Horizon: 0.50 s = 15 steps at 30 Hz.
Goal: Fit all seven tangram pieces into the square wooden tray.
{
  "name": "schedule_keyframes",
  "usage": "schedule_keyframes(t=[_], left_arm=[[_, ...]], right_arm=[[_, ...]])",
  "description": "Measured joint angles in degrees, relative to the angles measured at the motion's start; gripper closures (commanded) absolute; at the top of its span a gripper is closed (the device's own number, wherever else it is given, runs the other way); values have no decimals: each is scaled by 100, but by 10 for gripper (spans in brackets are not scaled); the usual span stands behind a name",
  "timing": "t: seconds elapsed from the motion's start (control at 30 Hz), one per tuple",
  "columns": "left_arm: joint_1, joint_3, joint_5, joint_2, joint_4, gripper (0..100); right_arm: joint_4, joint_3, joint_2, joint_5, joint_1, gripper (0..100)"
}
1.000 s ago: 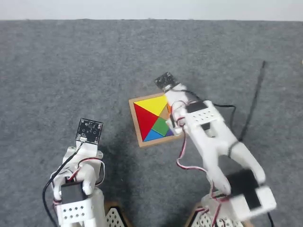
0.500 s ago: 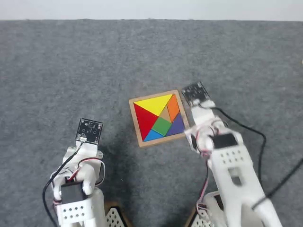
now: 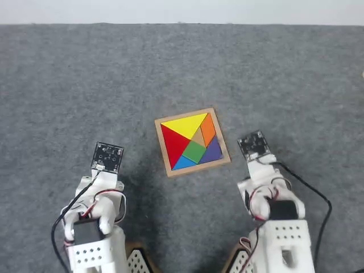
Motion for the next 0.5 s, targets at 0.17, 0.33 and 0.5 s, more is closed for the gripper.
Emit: schedule_keyframes(t=[0.17,0.33,0.5], left_arm=[[0,0,0,0,0,988],[0,0,0,0,0,988],[0,0,0,0,0,988]], right_arm=[[0,536,-853,35,-26,983],[211,870,-1802,35,-18,983],[695,870,-2725,35,-9,983]])
